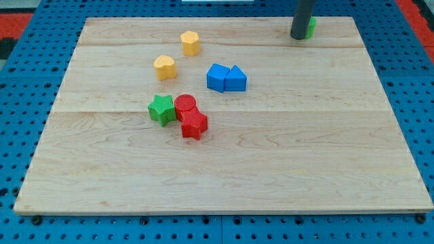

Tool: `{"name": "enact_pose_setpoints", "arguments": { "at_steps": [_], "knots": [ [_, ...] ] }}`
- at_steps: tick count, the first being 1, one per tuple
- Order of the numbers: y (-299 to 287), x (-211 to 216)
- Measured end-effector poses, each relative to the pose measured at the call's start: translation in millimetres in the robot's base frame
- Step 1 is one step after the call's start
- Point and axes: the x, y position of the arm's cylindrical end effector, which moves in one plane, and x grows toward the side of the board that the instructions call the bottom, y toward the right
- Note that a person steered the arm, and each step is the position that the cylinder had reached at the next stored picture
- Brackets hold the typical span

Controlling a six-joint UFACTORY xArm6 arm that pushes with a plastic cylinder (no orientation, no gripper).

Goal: Slide the green star diagonally top right to the blue triangle

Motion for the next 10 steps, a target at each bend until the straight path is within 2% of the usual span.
{"name": "enact_pose_setpoints", "arguments": {
  "at_steps": [1, 2, 3, 4, 5, 6, 7, 9, 10],
  "knots": [
    [-21, -25],
    [-36, 1],
    [-23, 35],
    [27, 54],
    [31, 143],
    [3, 235],
    [-23, 257],
    [-25, 259],
    [-27, 275]
  ]
}}
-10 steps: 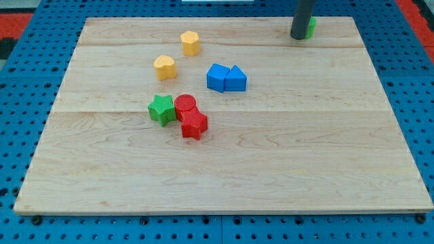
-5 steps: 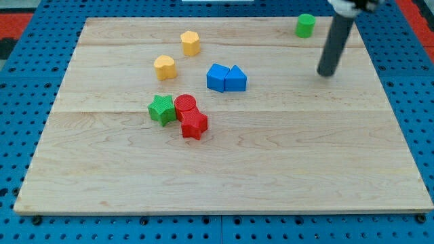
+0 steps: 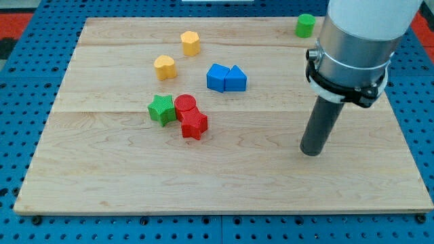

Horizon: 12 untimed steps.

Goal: Slide the green star diagonally top right to the blue triangle

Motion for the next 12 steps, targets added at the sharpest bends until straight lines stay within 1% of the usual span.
{"name": "enact_pose_setpoints", "arguments": {
  "at_steps": [1, 2, 3, 4, 5, 6, 7, 8, 9, 10, 11, 12],
  "knots": [
    [-29, 37],
    [-113, 50],
    [-195, 29],
    [-228, -38],
    [-255, -79],
    [-263, -120],
    [-219, -174],
    [-195, -221],
    [-187, -252],
    [-127, -261],
    [-170, -249],
    [-201, -224]
  ]
}}
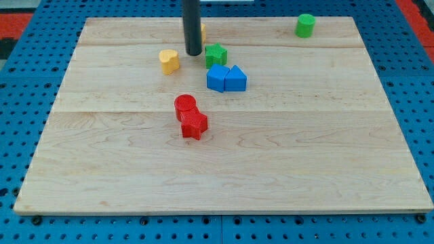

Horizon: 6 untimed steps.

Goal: Slide the green star diagonally top right to the blue triangle

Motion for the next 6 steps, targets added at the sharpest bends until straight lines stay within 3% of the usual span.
{"name": "enact_pose_setpoints", "arguments": {
  "at_steps": [1, 2, 3, 6],
  "knots": [
    [9, 23],
    [87, -22],
    [159, -35],
    [177, 30]
  ]
}}
